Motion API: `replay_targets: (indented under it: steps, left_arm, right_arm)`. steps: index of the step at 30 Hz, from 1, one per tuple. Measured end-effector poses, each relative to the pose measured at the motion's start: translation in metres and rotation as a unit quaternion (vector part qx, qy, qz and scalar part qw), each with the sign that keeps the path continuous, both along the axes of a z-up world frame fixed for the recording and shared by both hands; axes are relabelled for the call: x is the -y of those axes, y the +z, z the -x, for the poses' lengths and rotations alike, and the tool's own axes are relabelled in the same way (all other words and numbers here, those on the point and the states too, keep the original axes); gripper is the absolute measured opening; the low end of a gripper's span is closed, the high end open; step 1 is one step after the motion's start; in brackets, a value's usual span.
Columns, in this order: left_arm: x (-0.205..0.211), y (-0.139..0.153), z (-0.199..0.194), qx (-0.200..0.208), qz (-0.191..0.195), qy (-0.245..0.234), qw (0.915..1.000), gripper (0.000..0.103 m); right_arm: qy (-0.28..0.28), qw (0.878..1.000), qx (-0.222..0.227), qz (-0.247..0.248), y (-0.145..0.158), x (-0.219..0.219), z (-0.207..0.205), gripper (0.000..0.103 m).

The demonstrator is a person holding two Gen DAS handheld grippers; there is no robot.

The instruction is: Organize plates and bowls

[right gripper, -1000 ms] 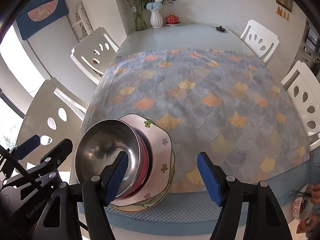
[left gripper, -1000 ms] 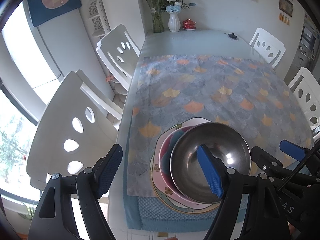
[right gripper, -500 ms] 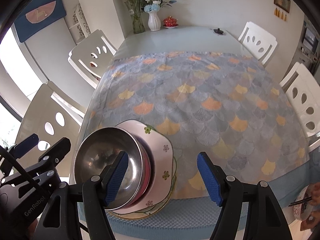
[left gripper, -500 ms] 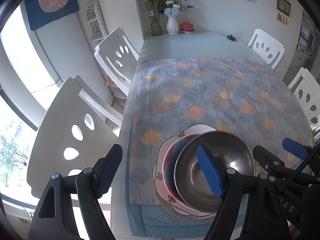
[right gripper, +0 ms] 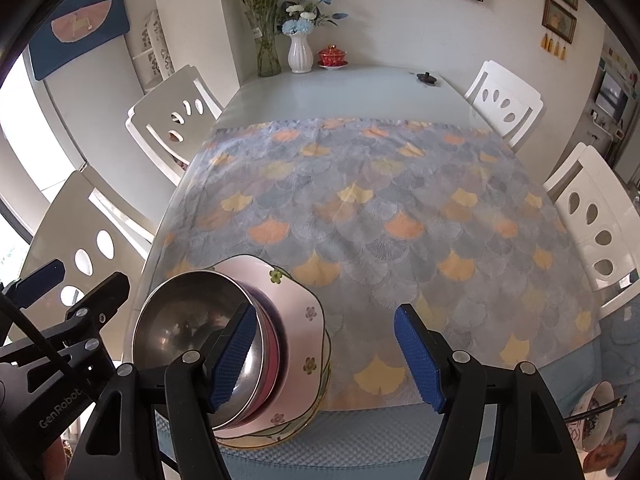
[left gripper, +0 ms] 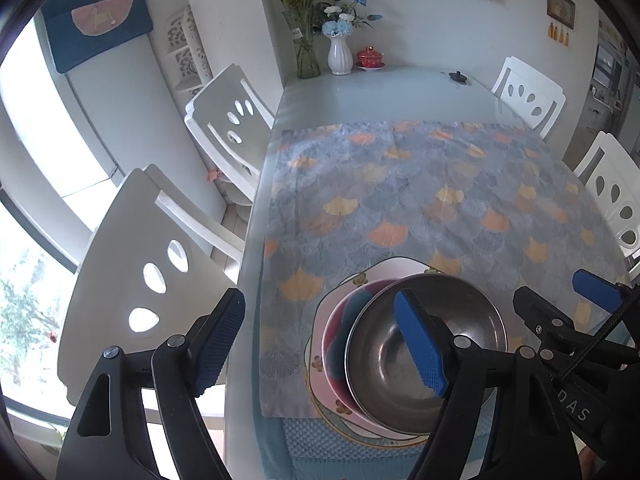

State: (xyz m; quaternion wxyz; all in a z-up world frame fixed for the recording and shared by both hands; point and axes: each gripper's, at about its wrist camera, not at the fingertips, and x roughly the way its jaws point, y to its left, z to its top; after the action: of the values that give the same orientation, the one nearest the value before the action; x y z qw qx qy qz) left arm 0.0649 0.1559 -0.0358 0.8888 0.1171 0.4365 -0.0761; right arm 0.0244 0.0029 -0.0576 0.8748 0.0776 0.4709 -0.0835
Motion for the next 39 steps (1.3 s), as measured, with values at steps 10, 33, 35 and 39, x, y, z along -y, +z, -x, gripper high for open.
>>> replay_targets:
  steps: [10,33,35,39]
  left_arm:
    - [-0.001,0.002,0.0,0.006,-0.001,0.002,1.0,0.076]
    - [0.021,0.009,0.006,0.009,-0.001,-0.024,0.9997,0.076]
    - [0.029,0.015,0.009,0.017,-0.004,-0.027,0.9995,0.076]
    - [0.044,0.029,0.013,0.036,-0.011,-0.023,0.999,0.076]
  right_arm:
    - [0.001,1.0,0.002,0.001,0.0,-0.003,0.002,0.069]
    - [-0.035,0.999,0.006,0.016,0.013,0.015,0.02,0.069]
    - [-0.04,0.999,0.011,0.018,0.016,0.021,0.022,0.069]
    - [-0.045,0.998,0.025,0.025,0.025,0.042,0.02,0.069]
